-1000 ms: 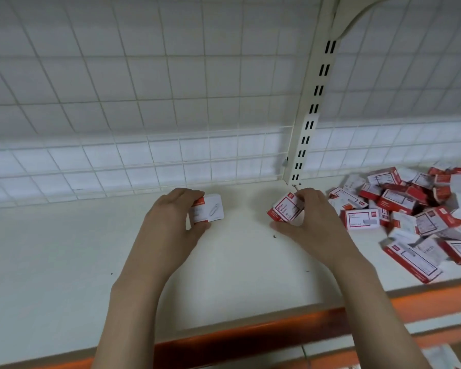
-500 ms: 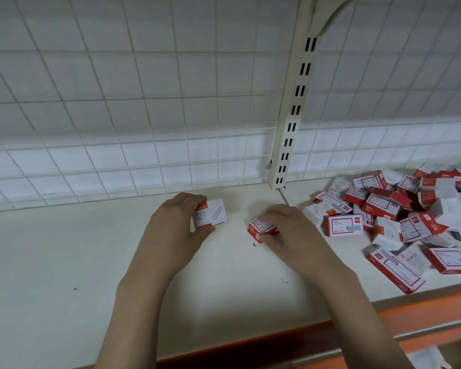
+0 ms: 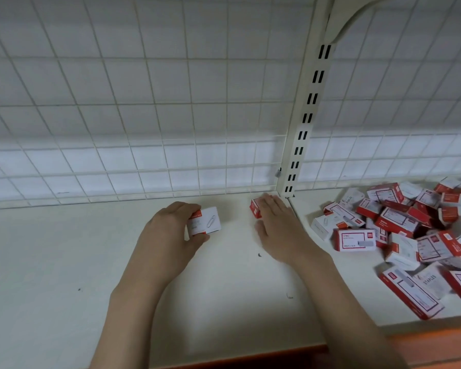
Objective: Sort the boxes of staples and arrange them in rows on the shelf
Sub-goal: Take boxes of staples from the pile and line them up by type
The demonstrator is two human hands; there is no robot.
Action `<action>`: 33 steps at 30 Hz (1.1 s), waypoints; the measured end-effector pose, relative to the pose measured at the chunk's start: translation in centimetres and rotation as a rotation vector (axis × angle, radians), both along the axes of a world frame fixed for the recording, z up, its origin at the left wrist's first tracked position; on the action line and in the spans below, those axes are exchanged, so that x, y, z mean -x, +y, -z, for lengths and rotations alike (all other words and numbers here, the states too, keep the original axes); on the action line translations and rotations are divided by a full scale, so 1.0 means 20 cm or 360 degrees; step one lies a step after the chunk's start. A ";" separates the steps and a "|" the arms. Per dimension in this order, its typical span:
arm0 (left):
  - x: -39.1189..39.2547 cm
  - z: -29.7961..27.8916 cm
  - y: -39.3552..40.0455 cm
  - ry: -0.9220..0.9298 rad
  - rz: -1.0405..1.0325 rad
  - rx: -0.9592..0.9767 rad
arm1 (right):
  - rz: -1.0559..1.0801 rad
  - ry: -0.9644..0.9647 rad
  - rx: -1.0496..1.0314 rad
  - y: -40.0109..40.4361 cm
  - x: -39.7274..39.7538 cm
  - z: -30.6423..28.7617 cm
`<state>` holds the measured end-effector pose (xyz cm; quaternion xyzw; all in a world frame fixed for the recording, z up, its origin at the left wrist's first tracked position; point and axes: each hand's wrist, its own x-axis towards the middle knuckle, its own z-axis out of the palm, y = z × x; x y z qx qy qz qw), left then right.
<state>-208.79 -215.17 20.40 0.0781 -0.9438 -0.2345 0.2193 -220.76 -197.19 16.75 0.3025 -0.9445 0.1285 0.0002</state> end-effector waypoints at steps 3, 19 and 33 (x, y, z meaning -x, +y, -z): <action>0.01 0.01 -0.01 0.0002 -0.0035 -0.0015 | 0.0000 -0.0037 -0.0114 0.03 -0.02 0.01; 0.00 0.04 -0.05 -0.0033 -0.0101 -0.0020 | 0.0132 -0.0025 -0.0217 -0.02 0.15 0.01; 0.09 0.05 -0.12 -0.0265 -0.0035 -0.0055 | 0.0154 0.0042 -0.0078 -0.04 0.13 0.00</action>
